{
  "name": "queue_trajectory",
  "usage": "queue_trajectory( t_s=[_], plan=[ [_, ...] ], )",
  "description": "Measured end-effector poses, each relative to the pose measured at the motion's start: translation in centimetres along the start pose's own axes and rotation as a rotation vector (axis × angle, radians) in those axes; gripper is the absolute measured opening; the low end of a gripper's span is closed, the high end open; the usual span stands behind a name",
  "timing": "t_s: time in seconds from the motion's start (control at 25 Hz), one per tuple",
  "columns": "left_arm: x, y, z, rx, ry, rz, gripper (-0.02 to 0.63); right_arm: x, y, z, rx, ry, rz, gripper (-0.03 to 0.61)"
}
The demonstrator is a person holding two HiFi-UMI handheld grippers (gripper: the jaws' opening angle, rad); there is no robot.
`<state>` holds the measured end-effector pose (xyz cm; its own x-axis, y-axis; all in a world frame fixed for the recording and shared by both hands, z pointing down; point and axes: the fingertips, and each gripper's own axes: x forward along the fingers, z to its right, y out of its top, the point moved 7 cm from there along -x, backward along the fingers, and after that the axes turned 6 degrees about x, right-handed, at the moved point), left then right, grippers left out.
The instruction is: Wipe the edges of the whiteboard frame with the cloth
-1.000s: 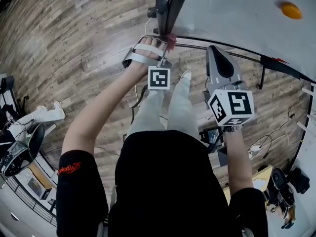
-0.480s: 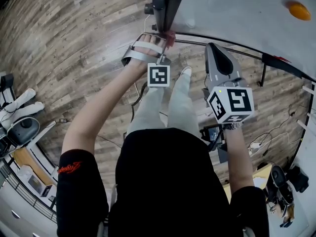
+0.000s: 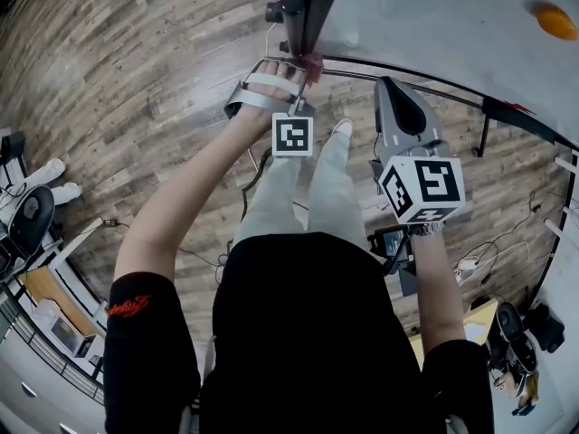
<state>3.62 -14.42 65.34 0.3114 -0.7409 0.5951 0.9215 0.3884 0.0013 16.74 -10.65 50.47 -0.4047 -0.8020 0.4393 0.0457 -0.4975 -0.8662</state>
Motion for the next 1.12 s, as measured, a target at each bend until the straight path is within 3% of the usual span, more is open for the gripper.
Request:
queue_trajectory(
  t_s=[0.28, 0.36, 0.64, 0.88, 1.12],
  plan=[
    [-0.8, -0.2, 0.4, 0.006, -0.016, -0.004, 0.046, 0.0, -0.1, -0.1, 0.0, 0.001, -0.001, 0.002],
    [-1.3, -0.1, 0.8, -0.051, -0.048, 0.025, 0.046, 0.0, 0.0, -0.2, -0.004, 0.002, -0.001, 0.002],
    [-3.5, -0.4, 0.4, -0.426, -0.078, 0.132, 0.046, -0.4, 0.6, -0.7, -0.015, 0.0, 0.007, 0.002],
    [-6.7, 0.1, 0.3, -0.663, -0.101, 0.272, 0.046, -1.3, 1.1, -1.1, -0.021, -0.015, 0.023, 0.002],
    [-11.2, 0.0, -1.7, -1.121, -0.173, 0.516, 0.046, -2.5, 1.2, -1.3, -0.005, -0.041, 0.04, 0.002]
  ],
)
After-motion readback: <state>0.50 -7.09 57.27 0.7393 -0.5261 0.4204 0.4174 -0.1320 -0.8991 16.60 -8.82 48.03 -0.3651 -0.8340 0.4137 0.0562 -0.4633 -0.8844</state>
